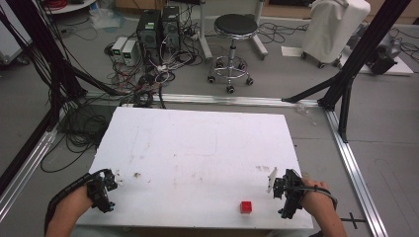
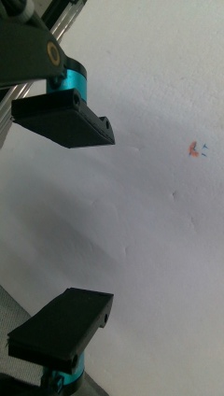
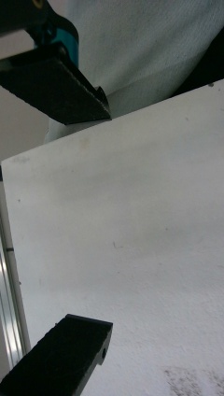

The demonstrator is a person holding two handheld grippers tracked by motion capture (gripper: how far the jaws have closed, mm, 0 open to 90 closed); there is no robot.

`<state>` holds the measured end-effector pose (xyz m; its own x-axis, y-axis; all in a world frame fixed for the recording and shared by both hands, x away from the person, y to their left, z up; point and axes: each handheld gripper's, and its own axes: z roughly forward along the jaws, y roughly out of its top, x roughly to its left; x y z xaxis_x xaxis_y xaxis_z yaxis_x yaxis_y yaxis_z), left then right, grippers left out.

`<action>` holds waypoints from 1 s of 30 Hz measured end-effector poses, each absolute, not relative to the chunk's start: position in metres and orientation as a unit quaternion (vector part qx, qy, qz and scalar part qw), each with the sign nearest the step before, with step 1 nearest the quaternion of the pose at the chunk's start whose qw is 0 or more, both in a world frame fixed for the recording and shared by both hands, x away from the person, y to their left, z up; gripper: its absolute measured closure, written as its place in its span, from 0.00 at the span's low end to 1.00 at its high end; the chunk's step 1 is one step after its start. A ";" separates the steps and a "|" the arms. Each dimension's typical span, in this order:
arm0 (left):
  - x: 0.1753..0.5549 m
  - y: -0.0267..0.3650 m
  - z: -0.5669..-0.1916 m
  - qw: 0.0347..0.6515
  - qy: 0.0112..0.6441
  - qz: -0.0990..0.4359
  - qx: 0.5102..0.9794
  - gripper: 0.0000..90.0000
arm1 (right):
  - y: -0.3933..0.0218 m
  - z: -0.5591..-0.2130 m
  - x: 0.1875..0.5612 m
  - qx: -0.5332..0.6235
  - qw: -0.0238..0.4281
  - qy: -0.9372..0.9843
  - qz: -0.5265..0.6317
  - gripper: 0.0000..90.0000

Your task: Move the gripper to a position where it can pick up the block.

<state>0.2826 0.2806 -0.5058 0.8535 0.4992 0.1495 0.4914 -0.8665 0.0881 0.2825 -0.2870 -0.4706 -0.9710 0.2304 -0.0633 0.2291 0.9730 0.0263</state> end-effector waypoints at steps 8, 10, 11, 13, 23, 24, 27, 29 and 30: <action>0.283 0.280 -0.506 0.025 0.255 0.083 0.963 0.23 | -0.276 -0.461 0.284 0.080 0.041 0.996 0.005 0.01; 0.283 0.279 -0.506 0.025 0.255 0.082 0.963 0.23 | -0.273 -0.458 0.283 0.076 0.045 0.996 0.004 0.01; 0.283 0.279 -0.507 0.025 0.255 0.083 0.963 0.23 | -0.272 -0.458 0.283 0.075 0.043 0.996 0.003 0.01; 0.283 0.279 -0.506 0.024 0.256 0.082 0.963 0.23 | -0.268 -0.456 0.283 0.071 0.047 0.996 0.003 0.01; 0.283 0.280 -0.506 0.025 0.259 0.080 0.962 0.23 | -0.249 -0.452 0.284 0.041 0.055 0.998 0.007 0.01; 0.283 0.280 -0.506 0.025 0.259 0.080 0.962 0.23 | -0.244 -0.453 0.284 0.032 0.057 0.998 0.009 0.01; 0.283 0.280 -0.506 0.025 0.259 0.080 0.962 0.23 | -0.238 -0.455 0.283 0.028 0.056 0.998 0.007 0.01; 0.283 0.279 -0.506 0.025 0.258 0.080 0.962 0.23 | -0.234 -0.456 0.283 0.023 0.056 0.998 0.009 0.01; 0.283 0.279 -0.506 0.025 0.257 0.079 0.963 0.23 | -0.232 -0.457 0.282 0.023 0.057 0.998 0.010 0.01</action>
